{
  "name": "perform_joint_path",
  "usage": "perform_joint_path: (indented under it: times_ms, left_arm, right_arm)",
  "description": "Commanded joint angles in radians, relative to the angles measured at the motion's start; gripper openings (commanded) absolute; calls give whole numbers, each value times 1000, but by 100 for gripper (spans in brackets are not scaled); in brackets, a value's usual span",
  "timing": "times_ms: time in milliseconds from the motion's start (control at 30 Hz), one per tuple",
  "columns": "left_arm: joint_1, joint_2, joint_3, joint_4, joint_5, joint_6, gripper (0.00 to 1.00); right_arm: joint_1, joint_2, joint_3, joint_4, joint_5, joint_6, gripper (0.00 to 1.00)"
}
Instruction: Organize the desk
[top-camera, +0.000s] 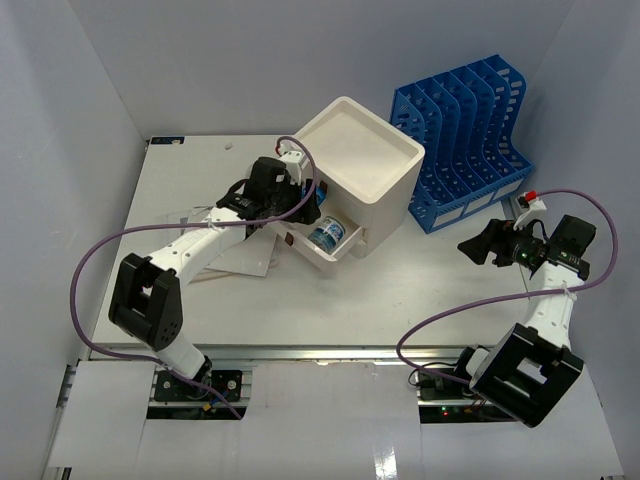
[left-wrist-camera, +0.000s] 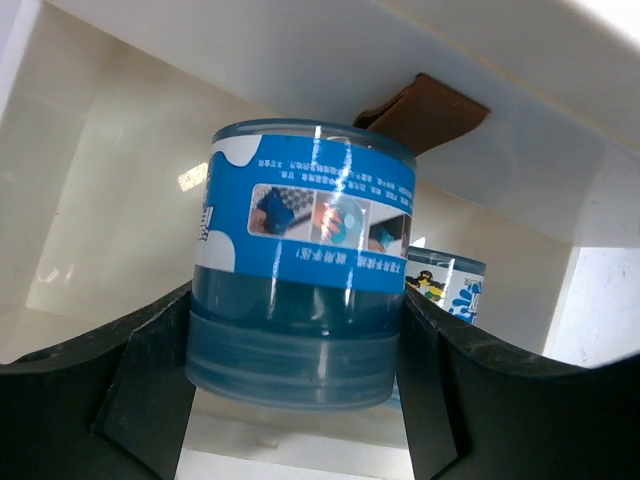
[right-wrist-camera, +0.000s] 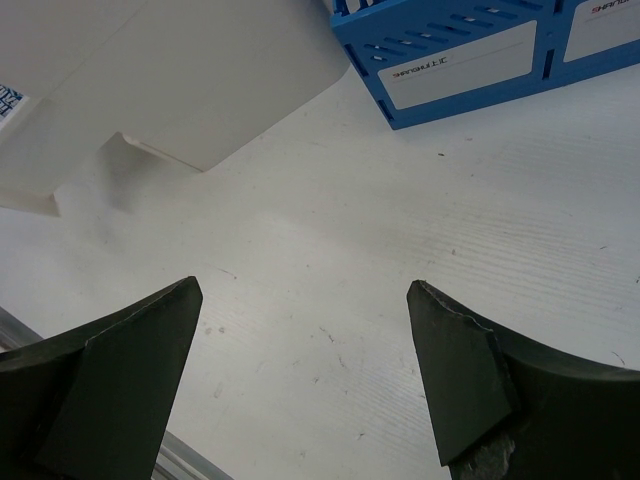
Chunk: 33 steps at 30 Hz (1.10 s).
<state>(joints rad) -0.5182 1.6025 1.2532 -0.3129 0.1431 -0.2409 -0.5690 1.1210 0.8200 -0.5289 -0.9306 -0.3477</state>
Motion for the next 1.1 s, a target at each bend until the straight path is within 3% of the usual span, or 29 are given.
perform_joint_path:
  times_ms: [0,200,467,567,700,833,1067]
  left_arm:
    - [4,-34,80,36,-8,38,84]
    - [4,-26,115,12,1,63,90]
    - [11,-141,119,16,-65,58,86]
    - [28,-276,25,63,-104,-22,74]
    - [76,-483,-212,126,-95,-169,47]
    - [176,-639,-357,125,16,-332,37]
    - [346,-656,-604,291,346,-534,29]
  right_arm:
    - [-2,6,-1,4,-23,-10,90]
    - [-2,8,-3,4,-24,-11,90]
    - [0,4,-8,-2,-55,-35,90]
    - [1,-6,-6,-34,-109,-86,90]
    - [29,-33,-12,-51,-150,-155,90]
    - [136,-55,14,-169,-191,-330,90]
    - [549,-115,234,-147,105,-288,91]
